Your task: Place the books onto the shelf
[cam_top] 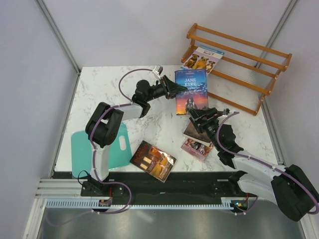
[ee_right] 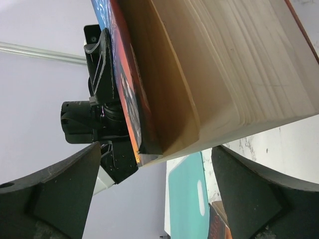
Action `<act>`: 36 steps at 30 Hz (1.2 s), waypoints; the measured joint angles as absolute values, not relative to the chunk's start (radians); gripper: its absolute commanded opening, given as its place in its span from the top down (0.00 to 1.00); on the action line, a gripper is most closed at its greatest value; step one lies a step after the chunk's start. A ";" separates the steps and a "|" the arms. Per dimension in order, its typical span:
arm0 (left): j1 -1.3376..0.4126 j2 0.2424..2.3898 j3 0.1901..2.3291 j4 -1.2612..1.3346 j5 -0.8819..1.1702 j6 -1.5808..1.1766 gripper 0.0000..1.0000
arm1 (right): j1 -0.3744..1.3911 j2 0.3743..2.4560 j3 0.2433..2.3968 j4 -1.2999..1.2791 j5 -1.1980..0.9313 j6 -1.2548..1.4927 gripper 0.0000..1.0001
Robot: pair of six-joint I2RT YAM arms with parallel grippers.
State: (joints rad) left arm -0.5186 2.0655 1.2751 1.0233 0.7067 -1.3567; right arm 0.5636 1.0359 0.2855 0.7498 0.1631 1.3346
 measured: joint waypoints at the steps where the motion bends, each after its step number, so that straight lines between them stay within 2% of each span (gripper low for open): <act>1: -0.518 2.065 1.269 1.029 0.704 -1.361 0.98 | 0.564 1.042 0.286 0.752 0.162 1.335 0.02; 10: -0.519 2.065 1.284 1.059 0.710 -1.431 0.98 | 0.566 1.051 0.293 0.788 0.146 1.328 0.02; 36: -0.509 2.069 1.469 0.923 0.843 -1.441 0.98 | 0.568 1.051 0.299 0.878 0.104 1.332 0.02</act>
